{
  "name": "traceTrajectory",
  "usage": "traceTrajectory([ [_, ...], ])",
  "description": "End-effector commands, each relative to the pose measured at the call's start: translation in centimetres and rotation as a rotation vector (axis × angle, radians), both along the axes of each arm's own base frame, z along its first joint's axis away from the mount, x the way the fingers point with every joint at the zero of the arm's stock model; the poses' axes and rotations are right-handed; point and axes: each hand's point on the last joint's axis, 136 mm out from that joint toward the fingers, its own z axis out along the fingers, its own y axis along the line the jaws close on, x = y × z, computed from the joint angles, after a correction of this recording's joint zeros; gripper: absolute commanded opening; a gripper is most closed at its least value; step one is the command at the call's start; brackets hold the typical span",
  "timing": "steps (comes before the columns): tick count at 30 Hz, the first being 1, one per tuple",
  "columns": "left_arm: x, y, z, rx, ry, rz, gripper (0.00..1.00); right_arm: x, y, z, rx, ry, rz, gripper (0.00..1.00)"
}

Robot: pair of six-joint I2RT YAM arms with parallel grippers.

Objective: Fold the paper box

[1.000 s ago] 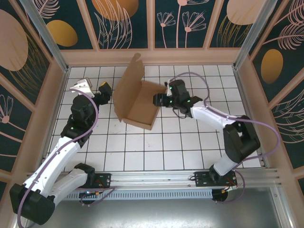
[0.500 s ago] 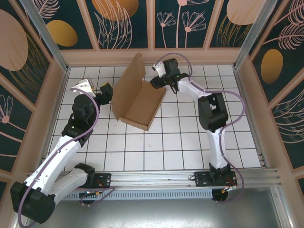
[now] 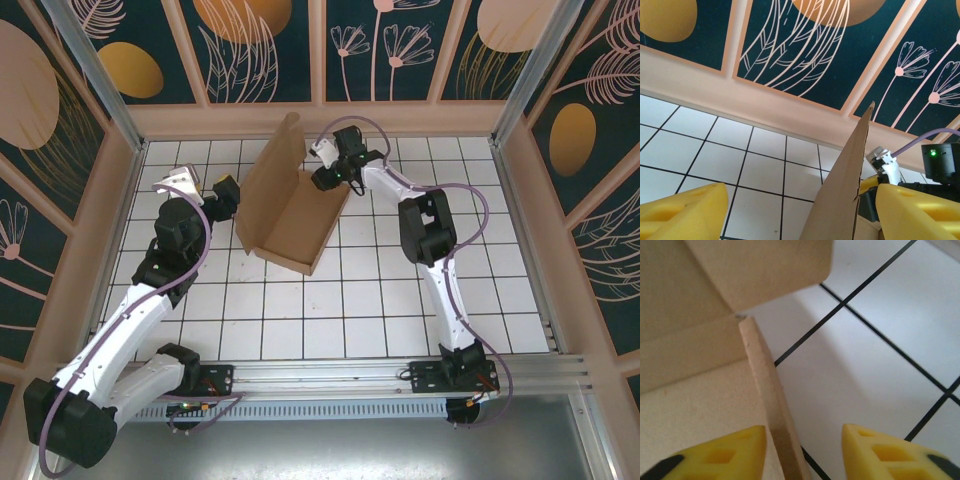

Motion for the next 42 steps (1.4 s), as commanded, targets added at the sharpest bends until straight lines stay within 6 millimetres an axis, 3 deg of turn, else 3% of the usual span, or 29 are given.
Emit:
traceTrajectory([
  [1, 0.1, -0.3, 0.8, -0.018, -0.034, -0.015, 0.78, -2.5, 0.3, -1.9, -0.022, 0.081, 0.015, 0.34],
  [5, 0.0, -0.4, 0.9, -0.029, -0.037, -0.025, 0.77, -4.7, -0.2, -0.5, 0.002, 0.084, -0.01, 0.18],
  [9, -0.3, -0.5, 1.3, -0.039, -0.048, -0.033, 0.77, -7.3, -1.7, 0.1, -0.017, 0.069, -0.093, 0.15],
  [12, -0.4, -0.5, 1.5, -0.044, -0.052, -0.036, 0.77, -9.2, -3.9, -0.1, -0.021, 0.085, -0.233, 0.14],
  [15, -0.5, -0.5, 1.6, -0.048, -0.054, -0.038, 0.77, -11.8, -6.8, -0.8, -0.041, 0.1, -0.373, 0.15],
  [19, -0.5, -0.6, 1.7, -0.051, -0.053, -0.045, 0.77, -16.4, -8.7, -1.6, -0.048, 0.131, -0.496, 0.22],
  [23, -0.5, -0.8, 1.6, -0.054, -0.049, -0.053, 0.77, -18.8, -7.7, -0.8, 0.017, 0.214, -0.42, 0.4],
  [26, -0.4, -1.1, 1.5, -0.058, -0.043, -0.069, 0.77, -18.9, -7.1, -0.6, -0.01, 0.261, -0.377, 0.42],
  [30, -0.3, -1.4, 1.3, -0.057, -0.032, -0.079, 0.77, -18.0, -7.3, -0.9, -0.04, 0.29, -0.383, 0.35],
  [42, -0.4, -1.3, 1.2, -0.054, -0.032, -0.076, 0.77, -17.0, -8.5, -4.2, -0.21, 0.296, -0.433, 0.19],
])
